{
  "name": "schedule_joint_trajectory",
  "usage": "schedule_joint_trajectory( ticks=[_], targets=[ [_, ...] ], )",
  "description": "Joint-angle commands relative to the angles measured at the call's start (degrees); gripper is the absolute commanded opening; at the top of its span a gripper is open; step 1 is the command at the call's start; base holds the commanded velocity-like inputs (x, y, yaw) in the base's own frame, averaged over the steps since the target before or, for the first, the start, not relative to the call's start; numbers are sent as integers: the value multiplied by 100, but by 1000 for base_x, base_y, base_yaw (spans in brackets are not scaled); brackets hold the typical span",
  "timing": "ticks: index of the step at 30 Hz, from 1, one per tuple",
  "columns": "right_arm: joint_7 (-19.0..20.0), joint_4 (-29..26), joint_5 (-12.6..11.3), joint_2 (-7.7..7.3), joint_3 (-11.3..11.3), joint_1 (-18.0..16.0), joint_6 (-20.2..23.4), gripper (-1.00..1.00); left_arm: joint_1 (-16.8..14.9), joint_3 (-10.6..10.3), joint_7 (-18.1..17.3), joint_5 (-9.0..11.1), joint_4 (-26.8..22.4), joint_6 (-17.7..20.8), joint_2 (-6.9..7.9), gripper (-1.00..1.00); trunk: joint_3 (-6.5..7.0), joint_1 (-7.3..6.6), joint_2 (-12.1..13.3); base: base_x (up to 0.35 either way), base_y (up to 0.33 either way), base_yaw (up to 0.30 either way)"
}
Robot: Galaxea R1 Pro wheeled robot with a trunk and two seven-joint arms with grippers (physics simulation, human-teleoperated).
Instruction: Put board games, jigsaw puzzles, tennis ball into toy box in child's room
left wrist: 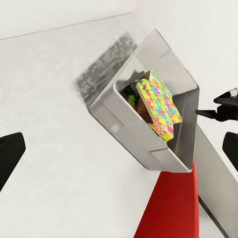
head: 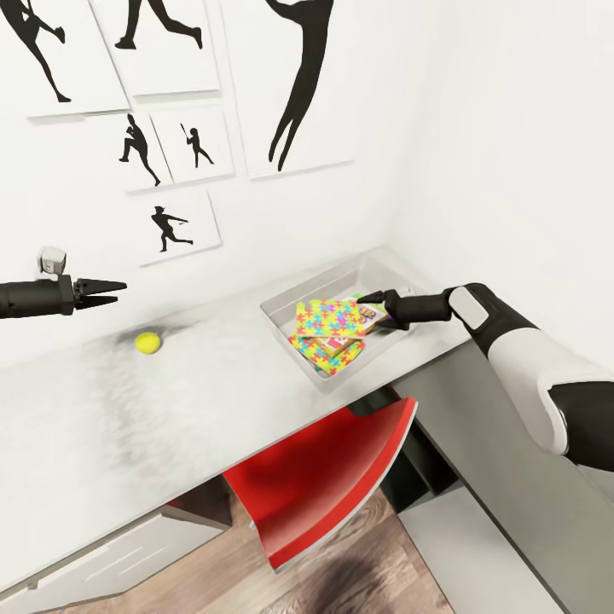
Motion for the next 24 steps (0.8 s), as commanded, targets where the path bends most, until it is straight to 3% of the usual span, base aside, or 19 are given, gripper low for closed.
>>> schedule_joint_trajectory(
  ticks=[1, 6, 18, 24],
  targets=[
    [57, -1, 44, -6, 13, -7, 0, 100, -6, 9, -52, -60, -2, 57, -2, 100, -10, 3, -10, 0, 0, 0],
    [57, -9, 46, -8, -36, -11, 7, 100, -6, 2, -52, -60, 1, 60, -2, 100, -10, 3, -10, -25, 0, 131],
    [56, -19, 45, -33, -51, -34, -7, 100, -6, 3, -52, -60, 1, 64, -9, 100, -7, 3, -10, -106, 0, 272],
    [57, -19, 45, -46, -56, -58, -8, 100, -6, -15, -52, -60, 0, 66, -11, 100, -4, 3, -10, -202, 7, 88]
  ],
)
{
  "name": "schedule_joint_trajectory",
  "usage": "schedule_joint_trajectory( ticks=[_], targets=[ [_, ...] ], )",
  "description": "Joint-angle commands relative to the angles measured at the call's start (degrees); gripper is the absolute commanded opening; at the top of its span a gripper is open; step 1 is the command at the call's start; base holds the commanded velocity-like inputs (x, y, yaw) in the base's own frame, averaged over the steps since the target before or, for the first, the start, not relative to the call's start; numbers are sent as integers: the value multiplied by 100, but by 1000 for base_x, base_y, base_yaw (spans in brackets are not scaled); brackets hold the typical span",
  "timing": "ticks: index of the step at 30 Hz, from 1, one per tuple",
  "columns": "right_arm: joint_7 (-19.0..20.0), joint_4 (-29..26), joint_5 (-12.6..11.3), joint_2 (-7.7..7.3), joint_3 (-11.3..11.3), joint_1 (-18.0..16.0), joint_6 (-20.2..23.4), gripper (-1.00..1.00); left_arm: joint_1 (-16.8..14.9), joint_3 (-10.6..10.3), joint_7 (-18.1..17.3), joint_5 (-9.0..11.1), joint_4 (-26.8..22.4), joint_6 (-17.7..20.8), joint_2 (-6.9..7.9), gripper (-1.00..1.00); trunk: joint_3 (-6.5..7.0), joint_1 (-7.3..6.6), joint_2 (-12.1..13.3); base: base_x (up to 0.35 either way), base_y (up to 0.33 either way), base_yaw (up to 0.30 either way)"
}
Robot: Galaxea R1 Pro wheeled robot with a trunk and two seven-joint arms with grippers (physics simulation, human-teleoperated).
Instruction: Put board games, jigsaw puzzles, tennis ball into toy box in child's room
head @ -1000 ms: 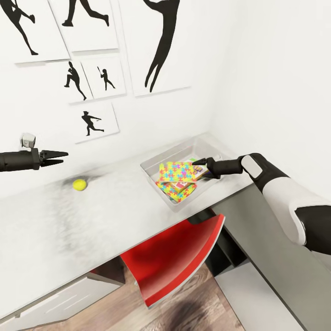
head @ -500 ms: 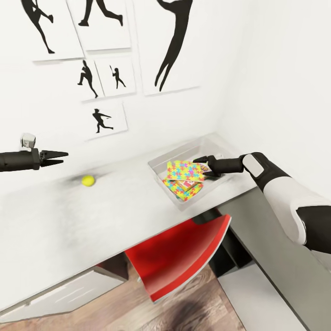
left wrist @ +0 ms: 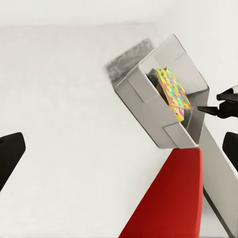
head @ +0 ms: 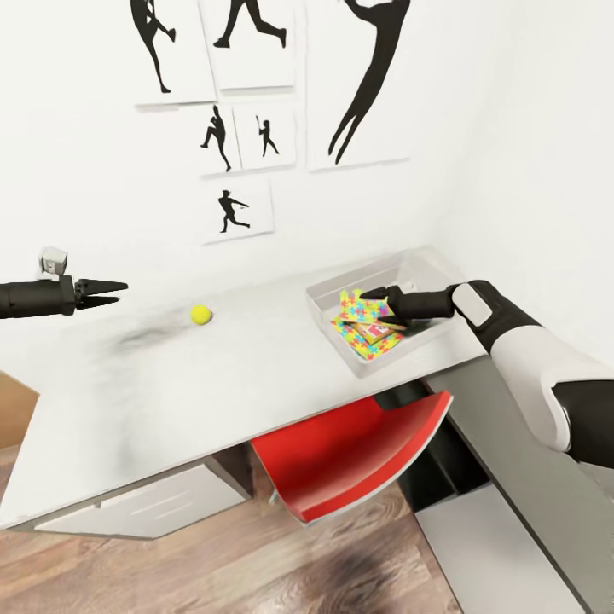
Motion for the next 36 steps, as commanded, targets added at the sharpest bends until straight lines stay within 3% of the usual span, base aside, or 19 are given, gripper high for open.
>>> schedule_joint_trajectory(
  ticks=[1, 11, 18, 21, 25, 27, 33, 36],
  targets=[
    [57, 1, 38, -5, 25, -8, -1, 100, -6, 12, -52, -61, -3, 58, -3, 100, -10, 1, -11, -140, 16, 18],
    [55, -56, 38, -7, -177, -33, 7, 100, -6, 27, -52, -61, -3, 58, -3, 100, -10, 1, -11, -27, 59, 3],
    [12, -728, 65, 45, -217, -30, 61, 100, -6, 40, -52, -61, -4, 58, 5, 100, -10, 1, -11, -1, 187, 0],
    [-314, -933, 88, 88, -218, -42, 190, 100, -6, 44, -52, -61, -7, 58, 9, 100, -10, 1, -11, 0, 119, 0],
    [-1542, -1276, 25, 137, -230, -86, 316, 100, -6, 43, -52, -61, -7, 56, 16, 100, -10, 1, -11, -64, 43, 0],
    [-1864, -1327, -15, 192, -246, -127, 328, 100, -6, 45, -52, -61, -6, 57, 19, 100, -10, 1, -11, -196, 15, 0],
    [-2172, -1370, -62, 440, -276, -191, 340, 100, -6, 46, -52, -61, -8, 58, 23, 100, -10, 1, -11, -206, 36, 0],
    [-2198, -1375, -83, 484, -299, -198, 341, 100, -6, 46, -52, -61, -8, 58, 23, 100, -10, 1, -11, -69, 14, 0]
  ],
)
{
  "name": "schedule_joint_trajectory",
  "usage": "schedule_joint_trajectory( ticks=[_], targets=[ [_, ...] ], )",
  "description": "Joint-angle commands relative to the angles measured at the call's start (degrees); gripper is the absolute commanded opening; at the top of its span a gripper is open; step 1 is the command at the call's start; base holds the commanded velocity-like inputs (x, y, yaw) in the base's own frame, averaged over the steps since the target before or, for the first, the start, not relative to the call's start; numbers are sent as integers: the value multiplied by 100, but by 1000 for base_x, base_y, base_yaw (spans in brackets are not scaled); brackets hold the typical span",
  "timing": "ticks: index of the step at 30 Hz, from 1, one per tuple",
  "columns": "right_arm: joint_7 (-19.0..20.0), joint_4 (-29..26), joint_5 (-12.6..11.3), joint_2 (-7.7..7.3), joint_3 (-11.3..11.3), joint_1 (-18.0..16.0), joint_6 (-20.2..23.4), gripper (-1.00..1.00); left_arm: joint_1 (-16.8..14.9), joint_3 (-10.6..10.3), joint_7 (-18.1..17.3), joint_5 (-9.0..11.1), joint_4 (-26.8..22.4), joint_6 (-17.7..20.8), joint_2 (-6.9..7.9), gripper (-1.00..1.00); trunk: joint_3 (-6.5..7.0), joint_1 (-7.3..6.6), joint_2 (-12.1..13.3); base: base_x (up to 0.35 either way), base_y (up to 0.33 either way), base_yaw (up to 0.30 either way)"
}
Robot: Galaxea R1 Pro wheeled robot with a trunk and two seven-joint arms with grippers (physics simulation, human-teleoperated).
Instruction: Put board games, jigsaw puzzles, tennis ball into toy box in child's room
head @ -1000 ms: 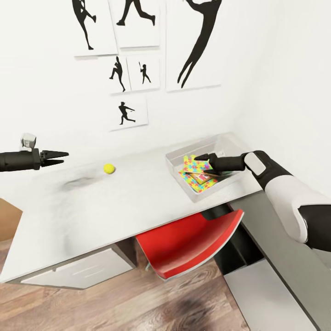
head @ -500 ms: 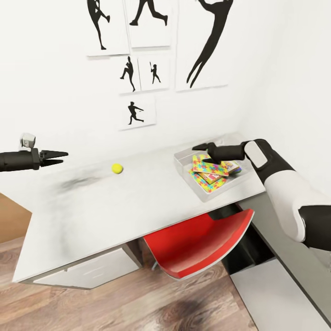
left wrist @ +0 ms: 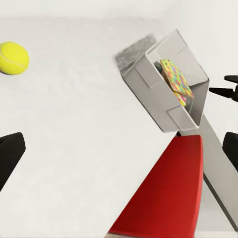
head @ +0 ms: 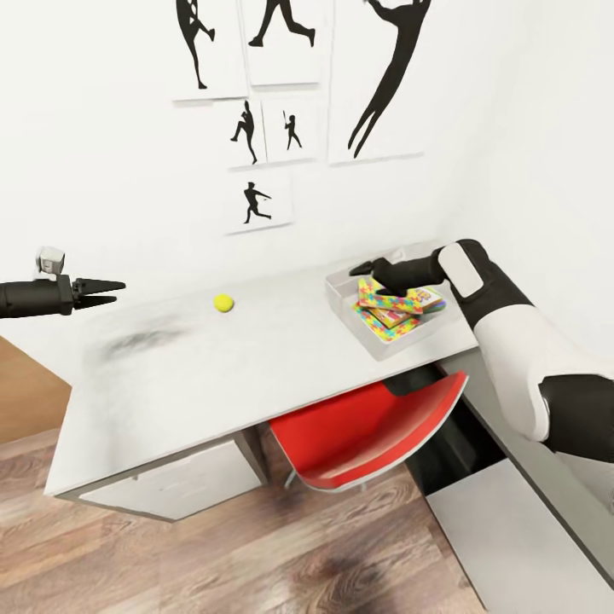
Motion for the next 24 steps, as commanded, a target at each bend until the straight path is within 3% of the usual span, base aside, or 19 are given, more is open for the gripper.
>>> schedule_joint_trajectory(
  ticks=[1, 8, 18, 24],
  targets=[
    [48, -5, 34, 12, 9, -7, 6, 100, -6, 10, -52, -61, -3, 58, -2, 100, -10, 3, -10, -37, 8, 0],
    [29, -20, 0, 78, -24, 0, 7, 100, -6, 10, -52, -59, -4, 58, 25, 100, -10, 3, -10, -15, 3, 5],
    [18, -23, 7, 148, -25, 2, 0, 100, -6, 5, -52, -60, -3, 58, 41, 100, -12, 3, -10, -1, 0, 215],
    [18, -23, 8, 150, -28, 4, -6, 100, -6, 3, -52, -60, -3, 58, 42, 100, -13, 3, -10, 0, 0, 62]
  ],
)
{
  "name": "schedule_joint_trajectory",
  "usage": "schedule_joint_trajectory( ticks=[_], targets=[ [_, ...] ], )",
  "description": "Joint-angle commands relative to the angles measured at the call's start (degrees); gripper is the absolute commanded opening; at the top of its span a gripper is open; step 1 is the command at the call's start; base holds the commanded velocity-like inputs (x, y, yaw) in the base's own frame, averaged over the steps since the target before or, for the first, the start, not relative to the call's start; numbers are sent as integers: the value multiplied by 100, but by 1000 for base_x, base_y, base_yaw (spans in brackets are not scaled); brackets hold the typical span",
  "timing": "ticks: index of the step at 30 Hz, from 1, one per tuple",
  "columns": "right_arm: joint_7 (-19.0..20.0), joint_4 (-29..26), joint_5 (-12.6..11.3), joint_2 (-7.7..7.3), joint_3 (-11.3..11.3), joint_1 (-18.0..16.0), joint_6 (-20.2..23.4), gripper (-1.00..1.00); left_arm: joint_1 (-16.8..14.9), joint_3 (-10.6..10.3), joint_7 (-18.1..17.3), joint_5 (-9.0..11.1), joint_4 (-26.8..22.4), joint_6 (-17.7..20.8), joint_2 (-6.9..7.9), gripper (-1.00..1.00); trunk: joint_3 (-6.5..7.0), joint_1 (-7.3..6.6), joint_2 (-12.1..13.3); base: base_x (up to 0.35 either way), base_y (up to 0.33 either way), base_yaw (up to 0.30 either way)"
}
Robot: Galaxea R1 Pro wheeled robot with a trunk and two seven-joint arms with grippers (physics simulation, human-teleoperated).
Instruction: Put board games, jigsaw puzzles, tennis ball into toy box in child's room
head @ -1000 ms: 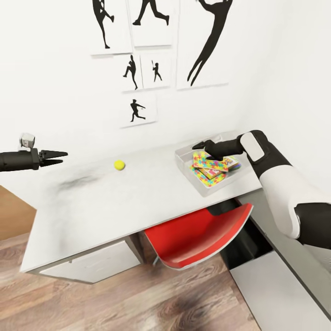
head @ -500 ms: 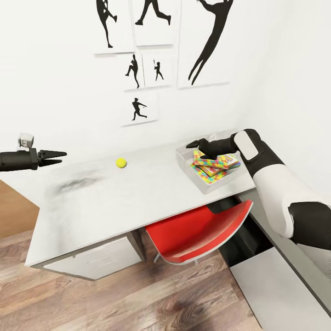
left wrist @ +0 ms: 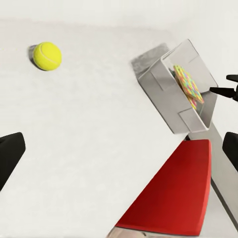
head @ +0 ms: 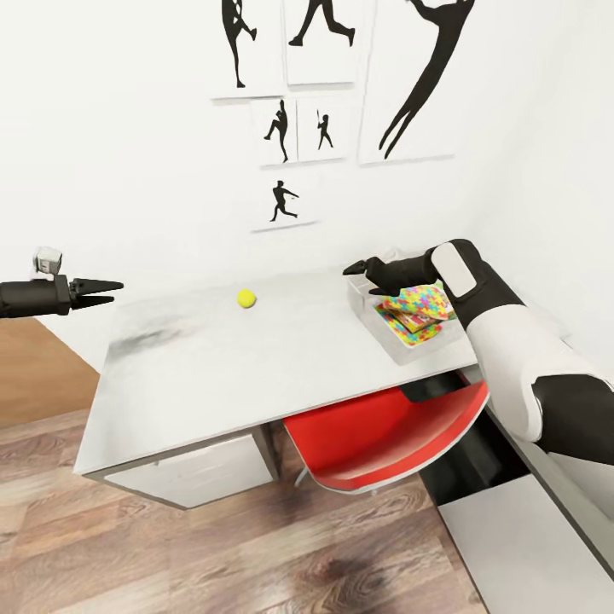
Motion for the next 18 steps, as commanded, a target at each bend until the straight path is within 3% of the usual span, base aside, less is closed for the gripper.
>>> schedule_joint_trajectory(
  ticks=[1, 18],
  targets=[
    [60, 0, 53, -6, 28, -6, 7, 100, -6, 9, -52, -60, -3, 57, -2, 100, -10, 3, -10, 0, 0, 12],
    [60, 0, 51, -3, 27, 9, 0, 100, -6, 6, -52, -60, -3, 57, -2, 100, 2, 3, -10, 0, 0, 13]
  ],
)
